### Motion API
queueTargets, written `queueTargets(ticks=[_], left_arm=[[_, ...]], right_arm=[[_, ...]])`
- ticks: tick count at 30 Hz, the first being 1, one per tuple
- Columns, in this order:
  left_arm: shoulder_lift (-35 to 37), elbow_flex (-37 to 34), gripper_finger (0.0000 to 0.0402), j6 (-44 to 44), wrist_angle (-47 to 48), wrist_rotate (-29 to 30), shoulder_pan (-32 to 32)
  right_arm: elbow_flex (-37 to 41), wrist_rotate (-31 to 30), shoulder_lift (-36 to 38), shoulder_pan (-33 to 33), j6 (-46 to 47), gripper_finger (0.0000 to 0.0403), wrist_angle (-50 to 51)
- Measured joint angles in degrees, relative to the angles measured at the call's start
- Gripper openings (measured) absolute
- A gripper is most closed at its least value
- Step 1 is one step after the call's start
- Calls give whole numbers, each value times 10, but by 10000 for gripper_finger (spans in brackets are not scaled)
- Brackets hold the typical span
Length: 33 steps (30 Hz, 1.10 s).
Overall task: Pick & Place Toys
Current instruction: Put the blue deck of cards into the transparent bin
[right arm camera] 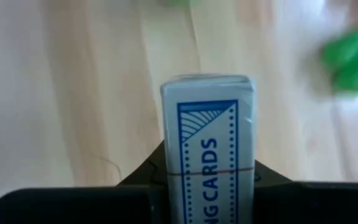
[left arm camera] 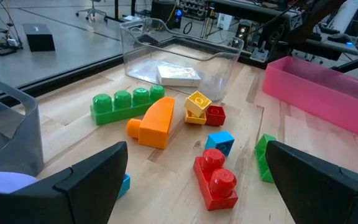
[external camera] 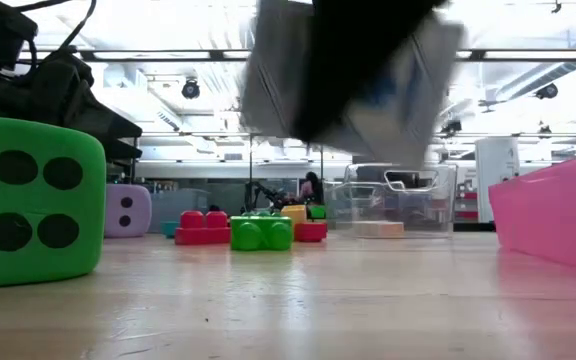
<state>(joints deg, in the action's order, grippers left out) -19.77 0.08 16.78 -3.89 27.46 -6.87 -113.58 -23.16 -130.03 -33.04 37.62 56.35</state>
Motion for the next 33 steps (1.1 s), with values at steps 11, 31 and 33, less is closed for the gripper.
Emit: queueTargets(ticks=[11, 31, 33], left_arm=[[-9, 0, 382, 0, 0, 0, 0], [-15, 0, 382, 2, 0, 0, 0], [-15, 0, 382, 2, 0, 0, 0]], right_arm=[[43, -40, 18, -26, -267, 61, -356], [443, 121, 86, 53, -348, 61, -1001], [481, 118, 122, 65, -352, 61, -1014]])
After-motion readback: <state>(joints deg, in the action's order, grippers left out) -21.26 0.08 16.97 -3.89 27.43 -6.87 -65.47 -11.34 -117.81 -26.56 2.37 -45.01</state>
